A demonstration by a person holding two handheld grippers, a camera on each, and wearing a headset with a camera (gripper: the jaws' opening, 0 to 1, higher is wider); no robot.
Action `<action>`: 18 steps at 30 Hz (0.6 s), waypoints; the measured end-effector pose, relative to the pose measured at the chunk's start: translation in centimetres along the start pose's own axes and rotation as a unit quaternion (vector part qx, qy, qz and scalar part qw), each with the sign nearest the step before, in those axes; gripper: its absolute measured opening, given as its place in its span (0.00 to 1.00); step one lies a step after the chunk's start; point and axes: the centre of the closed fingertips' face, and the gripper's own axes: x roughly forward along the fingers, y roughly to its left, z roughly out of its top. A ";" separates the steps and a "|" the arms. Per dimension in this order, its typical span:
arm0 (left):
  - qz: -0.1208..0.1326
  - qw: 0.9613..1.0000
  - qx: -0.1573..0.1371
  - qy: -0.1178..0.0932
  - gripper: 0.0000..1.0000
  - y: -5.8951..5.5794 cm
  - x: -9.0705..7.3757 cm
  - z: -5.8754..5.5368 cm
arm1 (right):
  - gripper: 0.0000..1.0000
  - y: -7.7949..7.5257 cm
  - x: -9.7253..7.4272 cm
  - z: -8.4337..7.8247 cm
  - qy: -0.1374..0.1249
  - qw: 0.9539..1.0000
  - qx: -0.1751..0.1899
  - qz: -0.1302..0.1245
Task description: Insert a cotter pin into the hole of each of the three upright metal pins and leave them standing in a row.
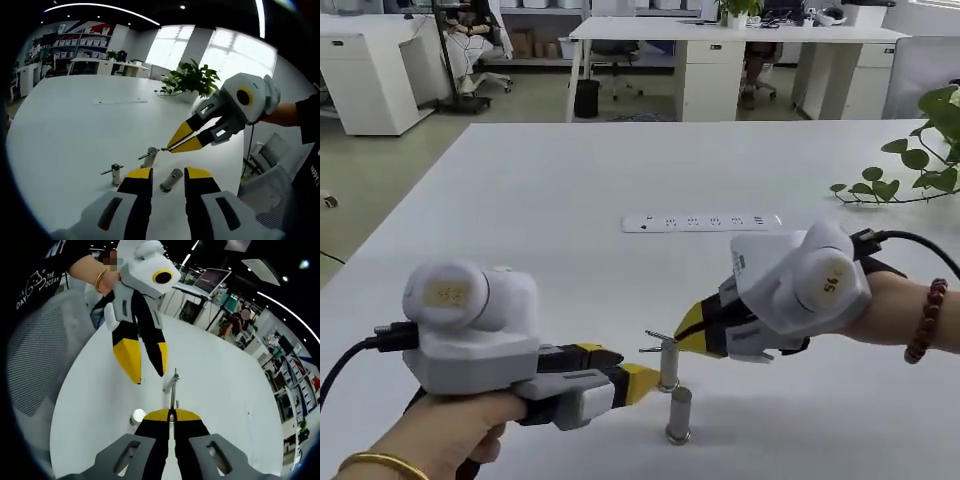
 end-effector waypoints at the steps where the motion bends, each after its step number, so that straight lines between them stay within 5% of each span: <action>1: -0.001 1.000 -0.005 -0.002 0.21 0.0 0.0 0.1 | 0.00 0.2 0.1 0.1 -0.002 1.000 -0.004 0.003; 18: -0.023 0.996 -0.082 -0.010 0.05 -0.4 0.0 0.0 | 0.00 2.2 0.7 1.9 -0.008 0.998 -0.062 0.020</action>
